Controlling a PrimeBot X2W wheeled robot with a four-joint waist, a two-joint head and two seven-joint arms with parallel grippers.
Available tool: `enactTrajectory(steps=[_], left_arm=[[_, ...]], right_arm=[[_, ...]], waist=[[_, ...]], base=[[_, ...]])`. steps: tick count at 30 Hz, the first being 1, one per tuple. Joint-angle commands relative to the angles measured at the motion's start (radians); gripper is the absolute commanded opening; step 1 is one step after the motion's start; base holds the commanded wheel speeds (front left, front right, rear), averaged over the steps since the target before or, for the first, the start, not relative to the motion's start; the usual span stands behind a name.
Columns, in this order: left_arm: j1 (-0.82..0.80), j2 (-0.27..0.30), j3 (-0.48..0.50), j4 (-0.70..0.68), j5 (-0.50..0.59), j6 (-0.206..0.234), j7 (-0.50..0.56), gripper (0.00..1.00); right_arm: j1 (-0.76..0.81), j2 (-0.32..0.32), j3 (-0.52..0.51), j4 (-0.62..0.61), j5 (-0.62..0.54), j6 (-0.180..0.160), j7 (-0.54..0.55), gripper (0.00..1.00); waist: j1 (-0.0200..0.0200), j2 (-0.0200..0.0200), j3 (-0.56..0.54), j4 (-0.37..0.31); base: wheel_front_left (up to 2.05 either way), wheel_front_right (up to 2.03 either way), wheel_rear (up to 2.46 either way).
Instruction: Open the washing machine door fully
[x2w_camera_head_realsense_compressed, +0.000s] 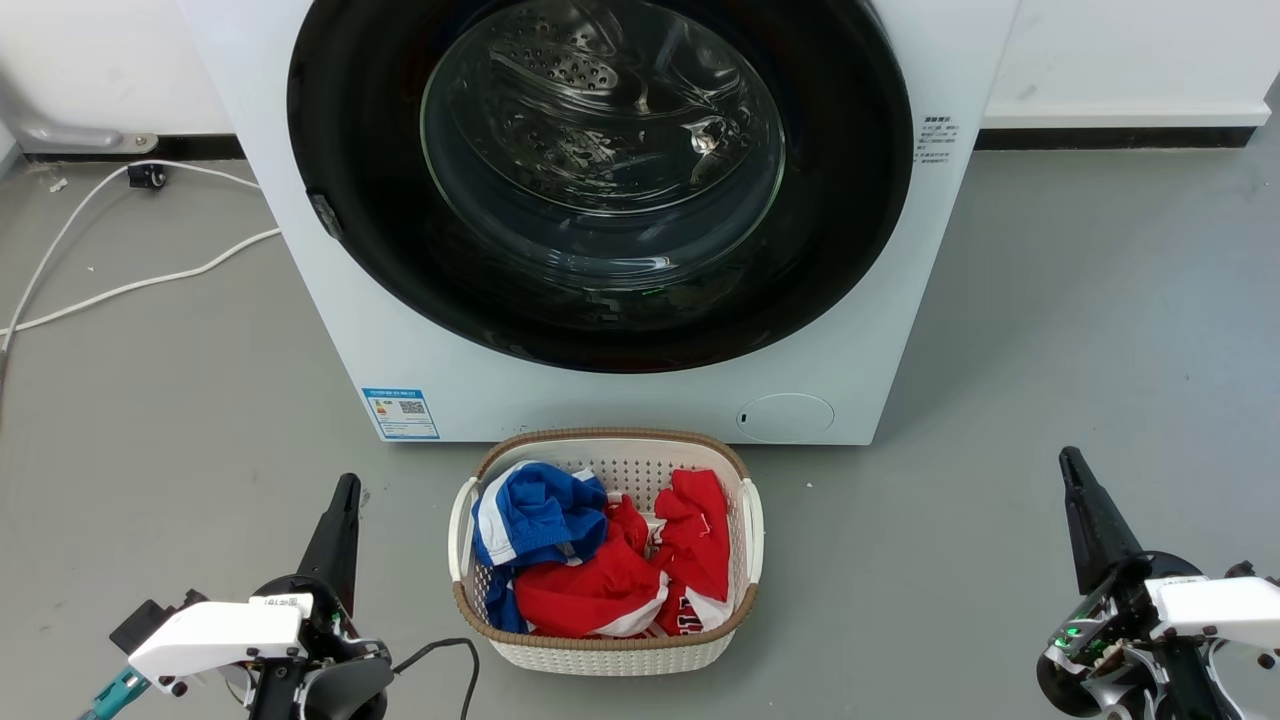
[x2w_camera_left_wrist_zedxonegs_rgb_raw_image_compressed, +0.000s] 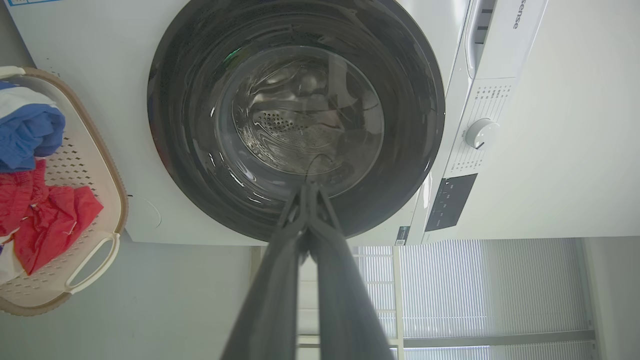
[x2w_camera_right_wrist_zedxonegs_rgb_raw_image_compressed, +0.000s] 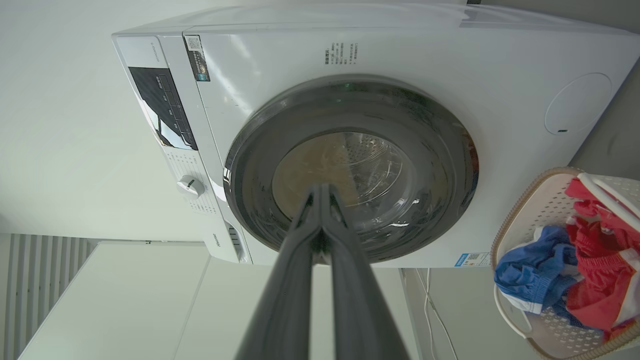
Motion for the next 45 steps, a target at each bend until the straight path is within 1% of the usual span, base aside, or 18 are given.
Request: enactTrajectory(steps=[1,6,7,11,15,20,21,22,27,29,30,31,32,33,45], left_arm=[[-0.008,-0.002,0.003,-0.001,0.000,-0.003,0.003,0.00],[0.000,0.000,0.000,0.001,0.000,0.000,-0.001,0.00],[0.011,-0.001,-0.004,0.015,0.000,0.000,-0.002,1.00],[0.026,-0.002,-0.009,0.014,0.007,0.001,-0.018,1.00],[0.031,-0.002,-0.003,-0.003,0.055,0.000,-0.043,1.00],[0.033,-0.002,0.000,-0.033,0.149,0.011,-0.067,1.00],[0.033,-0.002,0.000,-0.033,0.149,0.011,-0.067,1.00],[0.034,-0.002,-0.004,-0.049,0.195,0.020,-0.077,1.00],[0.040,-0.002,-0.025,-0.088,0.313,0.051,-0.098,1.00],[0.042,-0.002,-0.035,-0.100,0.359,0.064,-0.107,1.00],[0.042,-0.002,-0.035,-0.100,0.359,0.064,-0.107,1.00],[0.045,-0.002,-0.046,-0.111,0.408,0.076,-0.115,1.00],[0.046,-0.002,-0.052,-0.116,0.433,0.082,-0.120,1.00],[0.046,-0.002,-0.052,-0.116,0.433,0.082,-0.120,1.00],[0.062,-0.001,-0.104,-0.151,0.673,0.137,-0.165,1.00]], right_arm=[[-0.012,0.004,-0.001,0.001,-0.004,0.000,0.004,0.00],[0.000,0.000,-0.001,0.001,-0.001,0.000,-0.001,0.00],[0.012,0.002,0.001,0.015,-0.001,0.000,-0.003,1.00],[0.028,0.003,0.002,0.020,-0.015,0.000,-0.017,1.00],[0.033,0.004,-0.006,0.006,-0.082,0.000,-0.042,1.00],[0.041,0.004,-0.007,-0.028,-0.197,0.000,-0.065,1.00],[0.041,0.004,-0.007,-0.028,-0.197,0.000,-0.065,1.00],[0.045,0.004,-0.004,-0.043,-0.243,0.000,-0.074,1.00],[0.053,0.004,0.007,-0.080,-0.361,0.000,-0.096,1.00],[0.056,0.004,0.012,-0.094,-0.412,0.000,-0.105,1.00],[0.056,0.004,0.012,-0.094,-0.412,0.000,-0.105,1.00],[0.059,0.004,0.017,-0.107,-0.463,0.000,-0.113,1.00],[0.061,0.005,0.020,-0.115,-0.490,0.000,-0.117,1.00],[0.061,0.005,0.020,-0.115,-0.490,0.000,-0.117,1.00],[0.086,0.005,0.049,-0.177,-0.758,0.000,-0.162,1.00]], waist=[[0.0000,0.0000,0.000,0.000],[0.0000,0.0000,0.000,0.000],[0.0000,0.0000,0.000,0.000],[0.0000,0.0000,0.000,0.000],[0.0000,0.0000,0.001,0.000],[0.0000,0.0000,0.003,0.000],[0.0000,0.0000,0.003,0.000],[0.0000,0.0000,0.004,0.001],[0.0000,0.0000,0.006,0.001],[0.0000,0.0000,0.006,0.002],[0.0000,0.0000,0.006,0.002],[0.0000,0.0000,0.007,0.002],[0.0000,0.0000,0.007,0.002],[0.0000,0.0000,0.007,0.002],[0.0000,0.0000,0.006,0.005]], base=[[0.00,0.00,0.00],[0.00,0.00,0.00],[0.00,0.00,0.00],[0.00,0.00,0.00],[0.00,0.00,0.00],[0.00,0.00,0.00],[0.00,0.00,0.00],[0.00,0.00,0.00],[0.00,0.00,0.00],[0.00,0.00,0.00],[0.00,0.00,0.00],[0.00,0.00,0.00],[0.00,0.00,0.00],[0.00,0.00,0.00],[0.00,0.00,0.00]])
